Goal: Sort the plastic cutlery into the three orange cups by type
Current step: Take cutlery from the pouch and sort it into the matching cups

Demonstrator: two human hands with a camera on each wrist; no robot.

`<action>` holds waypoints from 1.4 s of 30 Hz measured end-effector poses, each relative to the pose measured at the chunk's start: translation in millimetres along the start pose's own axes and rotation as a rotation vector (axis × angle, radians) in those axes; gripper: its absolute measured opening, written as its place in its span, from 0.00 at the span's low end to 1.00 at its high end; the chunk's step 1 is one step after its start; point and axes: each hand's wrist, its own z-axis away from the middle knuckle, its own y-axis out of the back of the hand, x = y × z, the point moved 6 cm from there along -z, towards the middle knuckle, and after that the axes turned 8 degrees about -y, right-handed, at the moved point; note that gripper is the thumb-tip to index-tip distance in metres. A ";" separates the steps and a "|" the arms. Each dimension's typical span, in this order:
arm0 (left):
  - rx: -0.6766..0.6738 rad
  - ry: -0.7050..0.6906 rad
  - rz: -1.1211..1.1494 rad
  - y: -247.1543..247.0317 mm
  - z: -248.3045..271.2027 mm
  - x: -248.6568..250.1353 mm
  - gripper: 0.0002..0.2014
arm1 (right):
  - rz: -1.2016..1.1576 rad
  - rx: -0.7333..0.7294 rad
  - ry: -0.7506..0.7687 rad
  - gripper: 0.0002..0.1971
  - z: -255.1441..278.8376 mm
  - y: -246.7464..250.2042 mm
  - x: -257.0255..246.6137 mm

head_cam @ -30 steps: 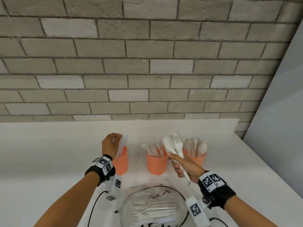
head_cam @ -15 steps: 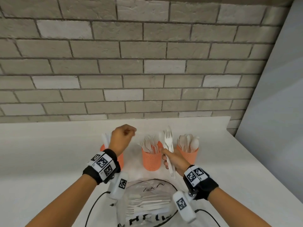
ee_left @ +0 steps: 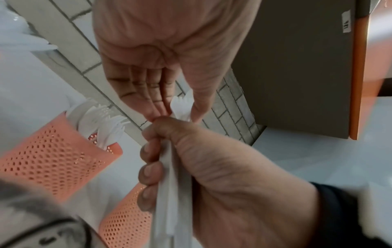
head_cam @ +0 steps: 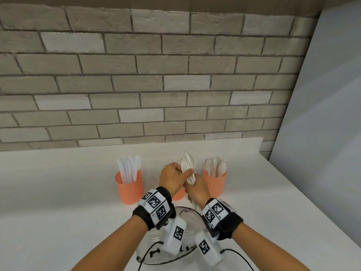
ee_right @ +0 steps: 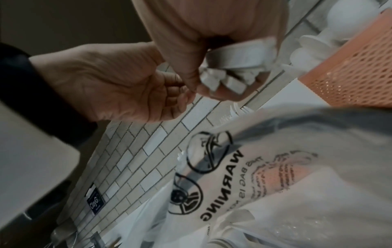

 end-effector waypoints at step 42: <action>-0.081 -0.142 -0.167 -1.5 -61.2 -44.1 0.17 | -0.578 -0.400 -0.305 0.21 1.5 45.1 28.9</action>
